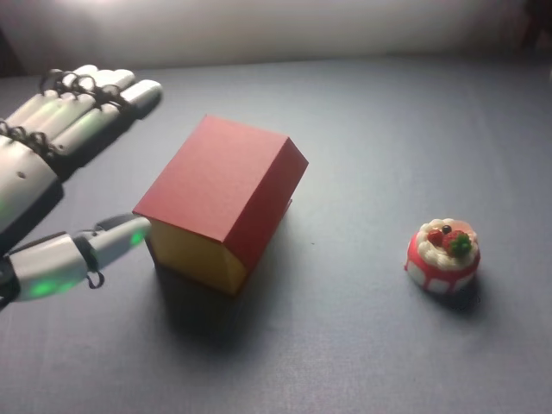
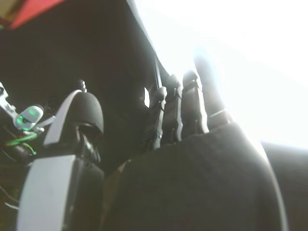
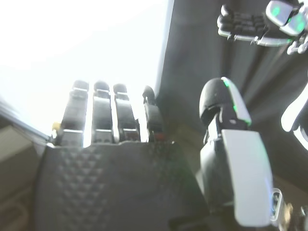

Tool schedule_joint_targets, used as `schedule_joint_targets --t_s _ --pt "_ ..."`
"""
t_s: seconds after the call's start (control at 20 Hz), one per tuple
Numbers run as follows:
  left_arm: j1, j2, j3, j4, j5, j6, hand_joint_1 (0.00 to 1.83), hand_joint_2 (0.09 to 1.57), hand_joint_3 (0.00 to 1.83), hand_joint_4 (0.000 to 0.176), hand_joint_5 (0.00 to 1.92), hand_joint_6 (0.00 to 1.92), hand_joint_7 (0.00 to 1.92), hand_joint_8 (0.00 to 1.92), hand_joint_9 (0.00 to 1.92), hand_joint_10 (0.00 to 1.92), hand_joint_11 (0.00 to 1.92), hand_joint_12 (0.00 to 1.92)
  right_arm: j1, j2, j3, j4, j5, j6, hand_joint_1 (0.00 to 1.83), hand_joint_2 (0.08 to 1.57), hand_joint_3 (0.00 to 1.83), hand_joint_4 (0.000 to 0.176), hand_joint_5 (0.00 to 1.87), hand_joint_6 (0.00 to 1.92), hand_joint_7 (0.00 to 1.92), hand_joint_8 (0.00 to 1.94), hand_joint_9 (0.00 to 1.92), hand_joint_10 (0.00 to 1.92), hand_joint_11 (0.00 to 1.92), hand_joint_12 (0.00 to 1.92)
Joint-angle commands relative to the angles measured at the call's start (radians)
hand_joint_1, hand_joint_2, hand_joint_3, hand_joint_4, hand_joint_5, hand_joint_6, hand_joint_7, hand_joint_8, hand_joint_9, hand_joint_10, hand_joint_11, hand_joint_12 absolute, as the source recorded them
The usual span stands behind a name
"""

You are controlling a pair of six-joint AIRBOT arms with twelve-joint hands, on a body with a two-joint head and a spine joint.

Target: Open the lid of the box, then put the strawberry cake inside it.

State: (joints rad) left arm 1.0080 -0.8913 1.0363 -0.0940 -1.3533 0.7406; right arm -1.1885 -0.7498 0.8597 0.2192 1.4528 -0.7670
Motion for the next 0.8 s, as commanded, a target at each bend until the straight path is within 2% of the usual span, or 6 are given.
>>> schedule_joint_targets --t_s 0.0,0.15,0.3,0.4,0.45,0.75 --pt "-0.022 0.008 0.001 0.011 -0.084 0.011 0.58 1.24 0.0 0.076 0.0 0.0 0.0 0.0 0.0 0.0 0.0 0.0 0.012 0.006 -0.004 0.01 0.096 -0.01 0.28 1.42 0.02 0.0 0.0 0.0 0.0 0.0 0.0 0.0 0.0 0.0" --pt "-0.058 -0.007 0.01 0.04 -0.021 0.016 0.66 1.16 0.0 0.084 0.0 0.0 0.0 0.0 0.0 0.0 0.0 0.0 0.017 0.005 -0.002 0.01 0.057 -0.025 0.42 1.36 0.0 0.0 0.0 0.0 0.0 0.0 0.0 0.0 0.0 0.0" --pt "-0.095 -0.035 0.028 0.063 0.042 0.015 0.71 1.09 0.0 0.153 0.0 0.0 0.0 0.0 0.0 0.0 0.0 0.0 0.02 0.002 -0.002 0.01 0.031 -0.044 0.52 1.32 0.0 0.0 0.0 0.0 0.0 0.0 0.0 0.0 0.0 0.0" --pt "-0.124 -0.061 0.043 0.083 0.096 0.012 0.81 1.04 0.0 0.174 0.0 0.0 0.0 0.0 0.0 0.0 0.0 0.0 0.02 0.001 -0.002 0.01 0.026 -0.045 0.53 1.33 0.0 0.0 0.0 0.0 0.0 0.0 0.0 0.0 0.0 0.0" --pt "-0.141 -0.086 0.058 0.088 0.133 0.009 0.8 1.02 0.0 0.166 0.0 0.0 0.0 0.0 0.0 0.0 0.0 0.0 0.02 -0.002 0.0 0.011 0.023 -0.045 0.51 1.33 0.0 0.0 0.0 0.0 0.0 0.0 0.0 0.0 0.0 0.0" --pt "-0.199 -0.198 0.137 0.085 0.251 -0.017 0.89 0.98 0.0 0.176 0.0 0.0 0.0 0.0 0.0 0.0 0.0 0.0 0.02 -0.018 0.008 0.019 0.008 -0.044 0.49 1.33 0.0 0.0 0.0 0.0 0.0 0.0 0.0 0.0 0.0 0.0"
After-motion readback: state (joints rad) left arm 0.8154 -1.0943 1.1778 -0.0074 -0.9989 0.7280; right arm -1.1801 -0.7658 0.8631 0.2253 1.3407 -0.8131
